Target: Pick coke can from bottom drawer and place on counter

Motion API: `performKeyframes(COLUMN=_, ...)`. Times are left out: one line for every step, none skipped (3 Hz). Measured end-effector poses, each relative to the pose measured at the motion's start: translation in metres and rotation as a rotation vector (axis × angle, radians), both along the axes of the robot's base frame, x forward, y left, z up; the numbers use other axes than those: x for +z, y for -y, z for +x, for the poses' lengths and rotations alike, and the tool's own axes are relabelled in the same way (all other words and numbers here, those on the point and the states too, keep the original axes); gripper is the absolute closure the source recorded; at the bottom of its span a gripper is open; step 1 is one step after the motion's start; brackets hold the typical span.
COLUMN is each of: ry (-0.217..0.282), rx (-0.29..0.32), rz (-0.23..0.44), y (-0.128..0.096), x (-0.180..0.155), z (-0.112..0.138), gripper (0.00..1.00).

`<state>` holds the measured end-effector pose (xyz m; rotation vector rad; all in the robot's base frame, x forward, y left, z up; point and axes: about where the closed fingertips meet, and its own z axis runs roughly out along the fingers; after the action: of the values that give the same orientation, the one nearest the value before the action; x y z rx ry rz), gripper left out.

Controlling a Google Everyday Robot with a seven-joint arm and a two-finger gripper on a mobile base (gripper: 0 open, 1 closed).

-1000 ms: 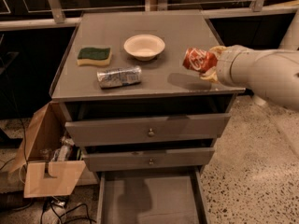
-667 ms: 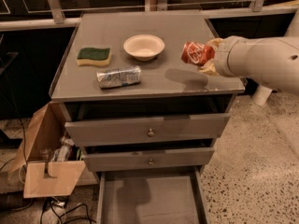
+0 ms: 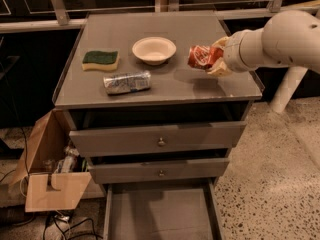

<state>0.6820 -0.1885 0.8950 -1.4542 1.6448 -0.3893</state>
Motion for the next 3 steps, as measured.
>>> performKeyframes(ry=-0.044, rx=0.09, rz=-0.045, y=-0.002, x=0.002, z=0.016, gripper=1.0)
performKeyframes(ry=-0.092, rx=0.148, rz=-0.065, y=-0.003, x=-0.001, z=0.023, gripper=1.0)
performKeyframes(ry=-0.165, rx=0.177, rz=-0.095, y=0.005, x=-0.012, z=0.03, gripper=1.0)
